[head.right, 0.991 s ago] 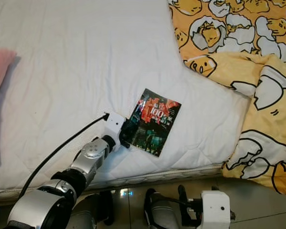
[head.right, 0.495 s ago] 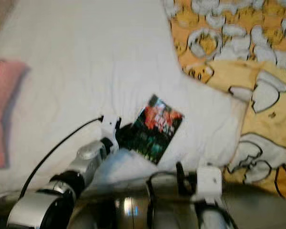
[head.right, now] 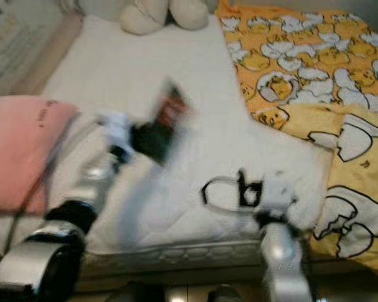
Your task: Clean up the room
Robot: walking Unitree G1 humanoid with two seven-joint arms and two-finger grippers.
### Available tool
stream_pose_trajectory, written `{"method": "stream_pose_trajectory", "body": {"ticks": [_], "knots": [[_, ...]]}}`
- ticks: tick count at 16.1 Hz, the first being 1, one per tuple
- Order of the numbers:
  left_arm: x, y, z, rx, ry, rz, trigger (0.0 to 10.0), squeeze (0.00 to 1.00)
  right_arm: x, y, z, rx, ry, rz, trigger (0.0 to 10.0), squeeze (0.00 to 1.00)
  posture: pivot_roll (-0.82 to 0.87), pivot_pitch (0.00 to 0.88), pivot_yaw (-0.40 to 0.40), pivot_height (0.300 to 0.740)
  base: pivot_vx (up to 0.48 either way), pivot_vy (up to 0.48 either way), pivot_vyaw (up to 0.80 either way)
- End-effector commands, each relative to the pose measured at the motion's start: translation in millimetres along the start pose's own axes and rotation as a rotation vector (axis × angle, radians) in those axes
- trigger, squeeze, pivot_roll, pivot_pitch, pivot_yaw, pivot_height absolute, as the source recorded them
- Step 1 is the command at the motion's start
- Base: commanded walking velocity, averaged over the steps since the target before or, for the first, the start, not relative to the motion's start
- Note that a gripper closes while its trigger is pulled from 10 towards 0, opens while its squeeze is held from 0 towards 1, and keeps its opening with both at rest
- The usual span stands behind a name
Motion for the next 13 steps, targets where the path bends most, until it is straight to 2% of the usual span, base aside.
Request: {"method": "stream_pose_trajectory", "body": {"ticks": [1, 2, 3, 6, 9, 11, 12, 13], "knots": [[8, -6.3, 14.9, 0.077, -0.023, -0.049, 10.0, 0.00, 7, 7.0, -8.7, -0.028, 0.022, -0.032, 10.0, 0.00, -0.03, 0.000, 0.062, 0.740, 0.240, 0.255, 0.74], [6, -11.9, 24.1, 0.129, -0.029, -0.052, 10.0, 0.00, 9, 11.8, -11.1, -0.032, 0.025, -0.040, 10.0, 0.00, -0.02, 0.000, 0.056, 0.740, 0.266, 0.379, 0.73], [3, -12.6, 26.6, 0.147, -0.031, -0.037, 10.0, 0.00, 7, 15.7, -10.0, -0.024, 0.027, -0.039, 10.0, 0.00, -0.01, 0.000, 0.050, 0.740, 0.262, 0.401, 0.71], [10, -5.0, 24.0, 0.114, 0.022, -0.024, 10.0, 0.00, 6, 21.7, 1.6, 0.016, 0.025, -0.038, 10.0, 0.00, 0.00, 0.000, 0.042, 0.740, 0.280, 0.390, 0.68], [12, -1.6, 25.1, 0.087, 0.062, 0.002, 10.0, 0.00, 2, 20.9, 3.9, 0.020, 0.029, -0.033, 10.0, 0.00, -0.01, 0.000, 0.043, 0.740, 0.322, 0.355, 0.66], [13, 2.3, 18.0, 0.048, 0.106, 0.014, 10.0, 0.00, -5, 17.6, 4.0, 0.016, 0.036, -0.020, 10.0, 0.00, -0.02, 0.000, 0.053, 0.740, 0.330, 0.349, 0.32], [13, 4.1, 12.9, 0.044, 0.166, 0.019, 10.0, 0.00, -9, 15.5, 4.0, 0.013, 0.035, -0.009, 10.0, 0.00, -0.03, 0.000, 0.054, 0.740, 0.000, 0.000, 0.00], [12, 5.4, 9.2, 0.040, 0.149, 0.027, 10.0, 0.00, -9, 14.4, 3.0, 0.010, 0.033, -0.007, 10.0, 0.00, -0.03, 0.000, 0.056, 0.740, 0.000, 0.000, 0.00]]}}
Point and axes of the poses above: a point about 5 cm out from each wrist's last joint towards the gripper, its own y axis pointing out of the wrist towards the gripper, its own x axis along the axis of the wrist's last joint, z = x × y, the point moved 4 cm from there along y, pointing out of the wrist towards the gripper, and after that the axes turned 9 degrees about y, right-handed, at the moved point
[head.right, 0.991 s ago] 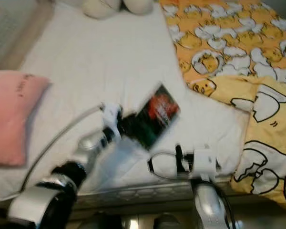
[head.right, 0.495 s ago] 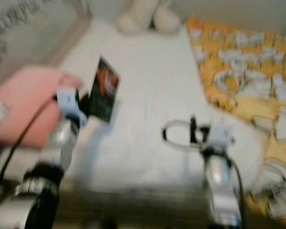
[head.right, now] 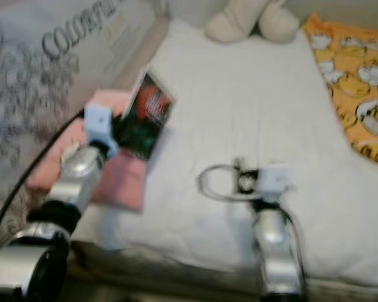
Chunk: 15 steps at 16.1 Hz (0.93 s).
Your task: Clean up the room
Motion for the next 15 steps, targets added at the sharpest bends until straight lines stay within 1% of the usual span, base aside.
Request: {"method": "stream_pose_trajectory", "body": {"ticks": [1, 4, 5, 6, 7, 8, 9, 10, 11, 12, 13, 14, 15], "knots": [[16, 6.2, -12.2, -0.033, -0.010, -0.056, 10.0, 0.00, 2, -2.7, -17.1, -0.043, -0.027, -0.006, 10.0, 0.00, -0.03, 0.000, 0.057, 0.740, 0.000, 0.000, 0.00], [20, 8.2, -28.4, -0.074, 0.016, -0.070, 10.0, 0.00, 1, -3.0, -16.3, -0.039, -0.032, -0.005, 10.0, 0.00, -0.04, 0.000, 0.055, 0.740, 0.000, 0.000, 0.00], [20, 9.5, -36.5, -0.092, -0.001, -0.064, 10.0, 0.00, 1, -3.9, -15.8, -0.037, -0.034, -0.005, 10.0, 0.00, -0.04, 0.000, 0.054, 0.740, 0.000, 0.000, 0.00], [25, 15.8, -60.4, -0.154, -0.007, -0.055, 10.0, 0.00, -1, -7.8, -15.9, -0.032, -0.038, 0.005, 10.0, 0.00, -0.05, 0.000, 0.040, 0.740, 0.000, 0.000, 0.00], [30, 20.4, -75.5, -0.191, -0.024, -0.046, 10.0, 0.00, -2, -12.4, -16.9, -0.029, -0.042, 0.014, 10.0, 0.00, -0.06, 0.000, 0.030, 0.740, 0.000, 0.000, 0.00], [32, 23.2, -84.5, -0.215, -0.033, -0.035, 10.0, 0.00, -4, -14.8, -17.3, -0.026, -0.046, 0.022, 10.0, 0.00, -0.06, 0.000, 0.026, 0.740, 0.000, 0.000, 0.00], [37, 27.8, -105.7, -0.267, -0.056, -0.008, 10.0, 0.00, -5, -22.5, -18.1, -0.013, -0.064, 0.041, 10.0, 0.00, -0.09, 0.000, 0.012, 0.740, 0.000, 0.000, 0.00], [40, 29.1, -130.7, -0.323, -0.105, 0.026, 10.0, 0.00, -3, -34.6, -20.2, 0.005, -0.093, 0.053, 10.0, 0.00, -0.16, 0.000, -0.001, 0.740, 0.000, 0.000, 0.00], [45, 27.1, -159.0, -0.391, -0.160, 0.056, 10.0, 0.00, 2, -50.6, -22.2, 0.021, -0.119, 0.058, 10.0, 0.00, -0.20, 0.012, -0.013, 0.740, 0.000, 0.000, 0.00], [53, 26.0, -175.8, -0.420, -0.212, 0.060, 10.0, 0.00, 6, -63.0, -21.9, 0.028, -0.132, 0.065, 10.0, 0.00, -0.24, 0.038, -0.014, 0.740, 0.000, 0.000, 0.00], [59, 25.0, -187.3, -0.440, -0.253, 0.059, 10.0, 0.00, 9, -74.9, -22.4, 0.027, -0.136, 0.074, 10.0, 0.00, -0.27, 0.064, -0.021, 0.740, 0.000, 0.000, 0.00], [64, 25.6, -192.8, -0.431, -0.314, 0.069, 10.0, 0.00, 9, -87.8, -23.0, 0.026, -0.145, 0.098, 10.0, 0.00, -0.30, 0.092, -0.029, 0.740, 0.000, 0.000, 0.00], [66, 25.7, -195.6, -0.425, -0.345, 0.080, 10.0, 0.00, 10, -97.8, -23.9, 0.025, -0.148, 0.112, 10.0, 0.00, -0.33, 0.131, -0.047, 0.740, 0.000, 0.000, 0.00]]}}
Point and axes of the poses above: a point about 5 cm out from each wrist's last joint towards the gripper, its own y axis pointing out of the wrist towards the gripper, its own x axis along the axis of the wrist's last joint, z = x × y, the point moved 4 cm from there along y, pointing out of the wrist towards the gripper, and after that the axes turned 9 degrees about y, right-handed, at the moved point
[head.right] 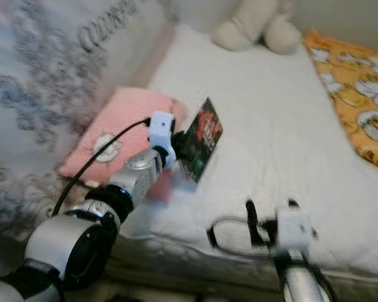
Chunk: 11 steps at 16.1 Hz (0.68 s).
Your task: Clean up the room
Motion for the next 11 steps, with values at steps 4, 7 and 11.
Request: {"method": "stream_pose_trajectory", "body": {"ticks": [4, 7, 11], "knots": [[-22, 6.6, -64.0, 0.026, -0.550, 0.118, 10.0, 0.00, -11, -53.8, 17.0, 0.081, -0.022, 0.164, 10.0, 0.00, -0.40, 0.222, -0.115, 0.740, 0.000, 0.000, 0.00], [-48, -1.0, -44.1, 0.147, -0.629, 0.178, 10.0, 0.00, -7, -61.2, 21.8, 0.097, -0.025, 0.184, 10.0, 0.00, -0.40, 0.231, -0.120, 0.740, 0.000, 0.000, 0.00], [-39, -4.2, -4.6, 0.245, -0.304, 0.138, 10.0, 0.00, -5, -61.0, 20.7, 0.091, -0.029, 0.196, 10.0, 0.00, -0.38, 0.225, -0.117, 0.740, 0.000, 0.000, 0.00]]}}
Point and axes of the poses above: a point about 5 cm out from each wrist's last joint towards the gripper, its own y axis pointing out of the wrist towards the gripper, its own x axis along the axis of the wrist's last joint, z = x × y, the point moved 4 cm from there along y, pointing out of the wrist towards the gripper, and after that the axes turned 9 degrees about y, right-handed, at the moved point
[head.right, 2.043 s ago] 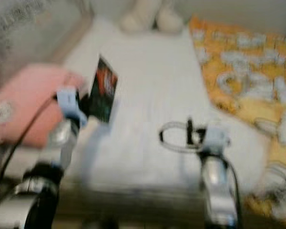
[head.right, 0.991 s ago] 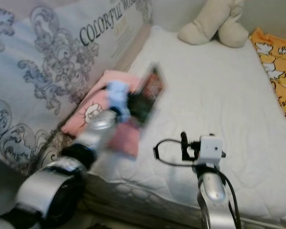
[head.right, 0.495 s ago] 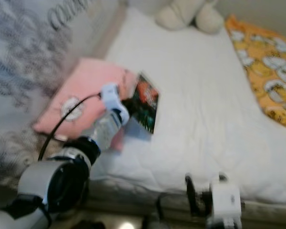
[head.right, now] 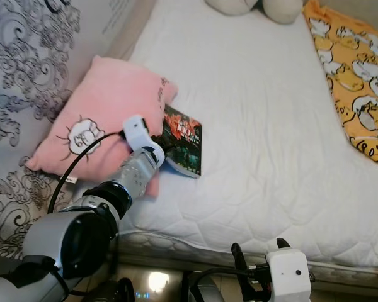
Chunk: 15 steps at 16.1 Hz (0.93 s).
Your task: Clean up the room
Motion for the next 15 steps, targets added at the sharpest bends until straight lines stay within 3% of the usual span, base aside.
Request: {"method": "stream_pose_trajectory", "body": {"ticks": [1, 2, 3, 4, 5, 6, 7, 10, 13, 15], "knots": [[-30, -5.4, -26.8, -0.050, 0.077, 0.064, 10.0, 0.00, 2, -1.1, -3.9, -0.015, -0.017, 0.005, 10.0, 0.00, -0.37, 0.223, -0.117, 0.740, 0.000, 0.000, 0.00], [-33, -6.3, -30.4, -0.077, 0.175, 0.061, 10.0, 0.00, 0, 0.8, -2.3, -0.009, -0.016, 0.010, 10.0, 0.00, -0.36, 0.222, -0.116, 0.740, 0.000, 0.000, 0.00], [-34, -6.7, -31.6, -0.085, 0.211, 0.062, 10.0, 0.00, -1, 1.6, -1.7, -0.007, -0.015, 0.012, 10.0, 0.00, -0.36, 0.222, -0.115, 0.740, 0.000, 0.000, 0.00], [-52, -10.4, -28.7, -0.096, 0.330, 0.094, 10.0, 0.00, -1, 4.6, -0.3, -0.002, -0.014, 0.013, 10.0, 0.00, -0.36, 0.220, -0.114, 0.740, 0.000, 0.000, 0.00], [-56, -11.2, -27.0, -0.095, 0.334, 0.102, 10.0, 0.00, -1, 5.1, -0.2, -0.001, -0.015, 0.012, 10.0, 0.00, -0.36, 0.219, -0.115, 0.740, 0.000, 0.000, 0.00], [-58, -11.6, -24.3, -0.089, 0.364, 0.101, 10.0, 0.69, -1, 5.2, -0.7, -0.001, -0.016, 0.012, 10.0, 0.00, -0.35, 0.222, -0.115, 0.740, 0.000, 0.000, 0.00], [-58, -11.6, -24.3, -0.093, 0.376, 0.097, 10.0, 1.00, -1, 4.9, -1.1, -0.002, -0.016, 0.015, 10.0, 0.00, -0.35, 0.221, -0.113, 0.740, 0.000, 0.000, 0.00], [-53, -10.9, -30.4, -0.117, 0.353, 0.085, 10.0, 1.00, -3, 6.7, -0.5, -0.002, -0.019, 0.019, 10.0, 0.00, -0.35, 0.215, -0.106, 0.740, 0.000, 0.000, 0.00], [-29, -7.7, -36.9, -0.130, 0.490, -0.023, 10.0, 1.00, 0, 13.6, -2.4, -0.008, -0.022, 0.005, 10.0, 0.00, -0.35, 0.202, -0.098, 0.740, 0.000, 0.000, 0.00], [-12, -6.0, -40.1, -0.154, 0.632, -0.087, 10.0, 1.00, -3, 14.4, -1.4, -0.010, -0.017, 0.003, 10.0, 0.00, -0.34, 0.189, -0.089, 0.740, 0.000, 0.000, 0.00]]}}
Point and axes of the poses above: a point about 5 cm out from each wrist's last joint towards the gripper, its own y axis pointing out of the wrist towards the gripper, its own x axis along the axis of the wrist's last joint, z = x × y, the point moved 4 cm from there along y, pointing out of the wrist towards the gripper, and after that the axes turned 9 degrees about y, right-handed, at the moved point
